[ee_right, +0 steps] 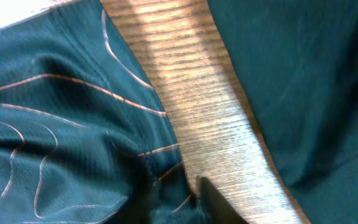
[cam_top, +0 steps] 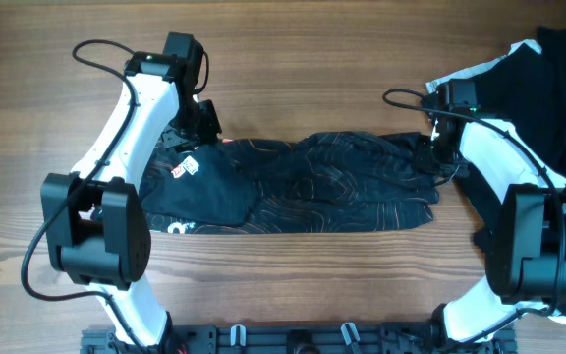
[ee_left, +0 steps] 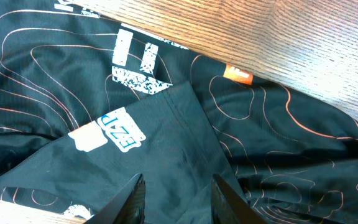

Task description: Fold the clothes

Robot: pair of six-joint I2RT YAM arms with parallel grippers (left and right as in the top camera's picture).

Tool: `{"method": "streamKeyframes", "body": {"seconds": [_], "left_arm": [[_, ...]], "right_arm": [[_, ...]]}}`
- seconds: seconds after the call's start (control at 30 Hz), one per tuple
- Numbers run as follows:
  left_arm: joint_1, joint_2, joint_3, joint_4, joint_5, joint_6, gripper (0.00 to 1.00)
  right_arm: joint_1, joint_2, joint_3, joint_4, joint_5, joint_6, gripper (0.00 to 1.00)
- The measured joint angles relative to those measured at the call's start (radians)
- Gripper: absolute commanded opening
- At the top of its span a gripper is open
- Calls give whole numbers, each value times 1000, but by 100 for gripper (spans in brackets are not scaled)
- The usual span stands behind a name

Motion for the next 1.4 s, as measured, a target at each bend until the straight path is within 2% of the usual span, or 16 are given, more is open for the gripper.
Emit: {"method": "streamKeyframes", "body": {"seconds": [0.17, 0.23, 0.37, 0.47, 0.53, 0.57, 0.87, 1.17, 1.27, 1.4], "left_arm": [[0, 0, 0, 0, 0, 0, 34], [0, 0, 0, 0, 0, 0, 34], [0, 0, 0, 0, 0, 0, 34], [0, 0, 0, 2, 0, 0, 34], [0, 0, 0, 3, 0, 0, 34], [0, 0, 0, 3, 0, 0, 34], [0, 0, 0, 3, 0, 0, 35], [0, 0, 0, 3, 0, 0, 34], [0, 0, 0, 0, 0, 0, 35], [0, 0, 0, 0, 0, 0, 35]], "right_arm": [[0, 0, 0, 38, -3, -3, 43], [0, 0, 0, 37, -3, -3, 40], [0, 0, -19, 37, -22, -5, 23], [0, 0, -28, 35, -29, -5, 21], [0, 0, -28, 34, -30, -5, 13], [0, 0, -28, 33, -30, -5, 4], [0, -9, -26, -8, -34, -2, 4], [0, -221, 22, -164, -203, -72, 4], [0, -221, 13, -254, -151, -72, 4], [0, -221, -15, -282, -34, -4, 4]]}}
